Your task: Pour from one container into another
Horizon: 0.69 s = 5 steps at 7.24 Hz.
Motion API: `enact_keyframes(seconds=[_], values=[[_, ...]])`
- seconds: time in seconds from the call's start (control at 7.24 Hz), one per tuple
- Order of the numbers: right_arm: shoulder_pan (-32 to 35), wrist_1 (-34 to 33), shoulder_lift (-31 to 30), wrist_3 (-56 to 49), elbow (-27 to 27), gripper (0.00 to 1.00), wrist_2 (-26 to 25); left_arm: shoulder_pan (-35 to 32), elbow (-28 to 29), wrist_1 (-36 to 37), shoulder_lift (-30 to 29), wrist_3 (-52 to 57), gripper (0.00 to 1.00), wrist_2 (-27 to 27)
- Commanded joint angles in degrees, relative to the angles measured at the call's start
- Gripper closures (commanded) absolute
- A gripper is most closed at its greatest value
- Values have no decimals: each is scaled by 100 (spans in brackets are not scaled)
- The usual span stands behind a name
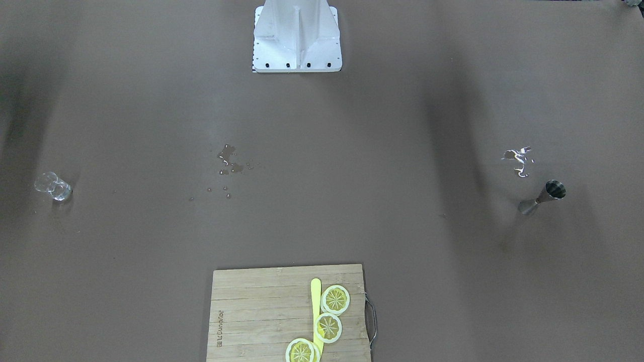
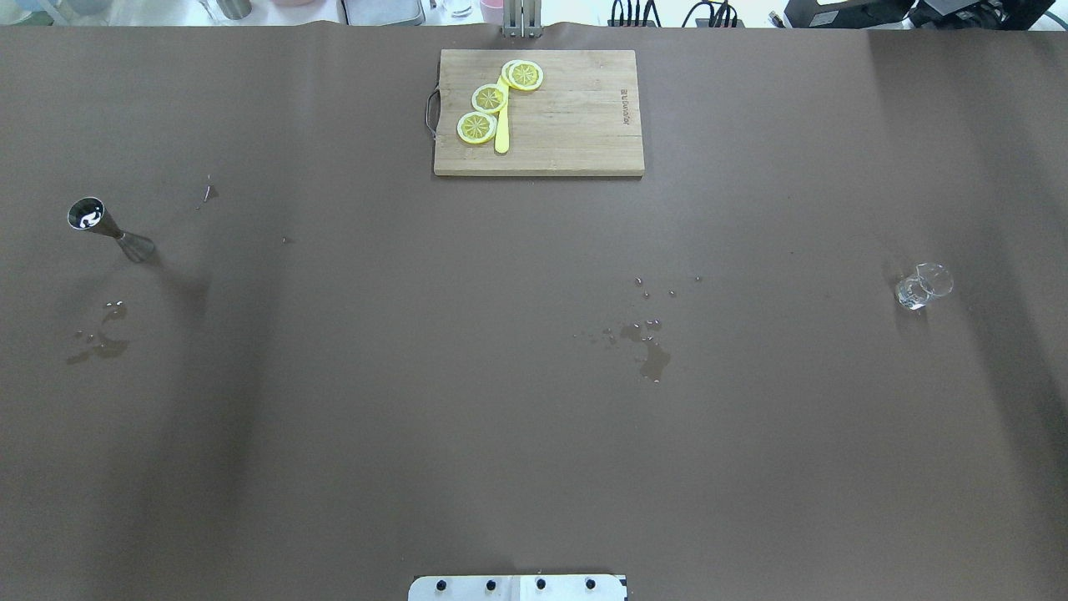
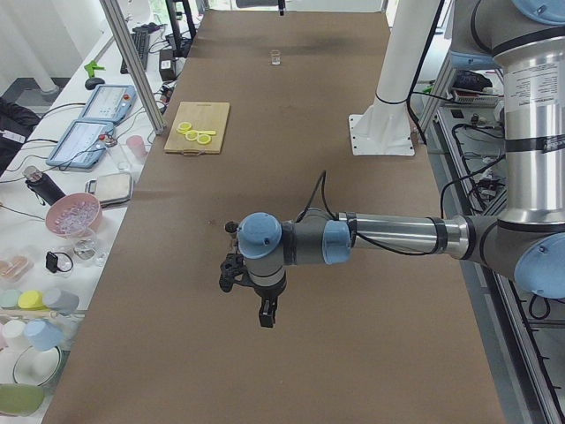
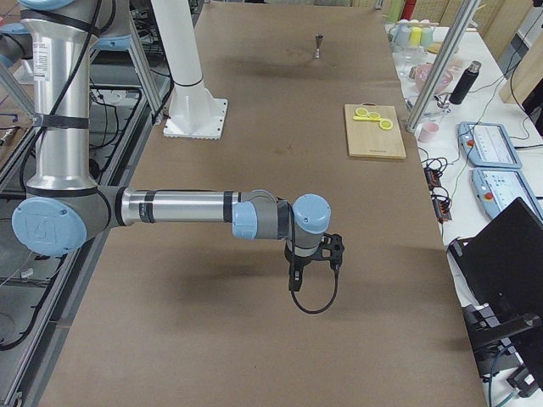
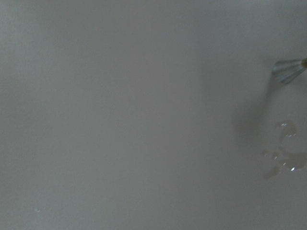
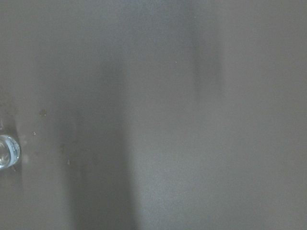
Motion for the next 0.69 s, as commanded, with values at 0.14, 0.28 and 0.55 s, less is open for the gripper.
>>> enact_keyframes(seconds=[0.14,0.28,0.55], values=[[0,0,-18,0,-9,0,9,-50,-82,448,-151,248,2,-151],[0,0,-26,0,-26,0,18,-50,-38,186,-28,231,2,-274],[0,0,-9,0,-18,0,27,-41,41,-228,70,-923,2,-521]])
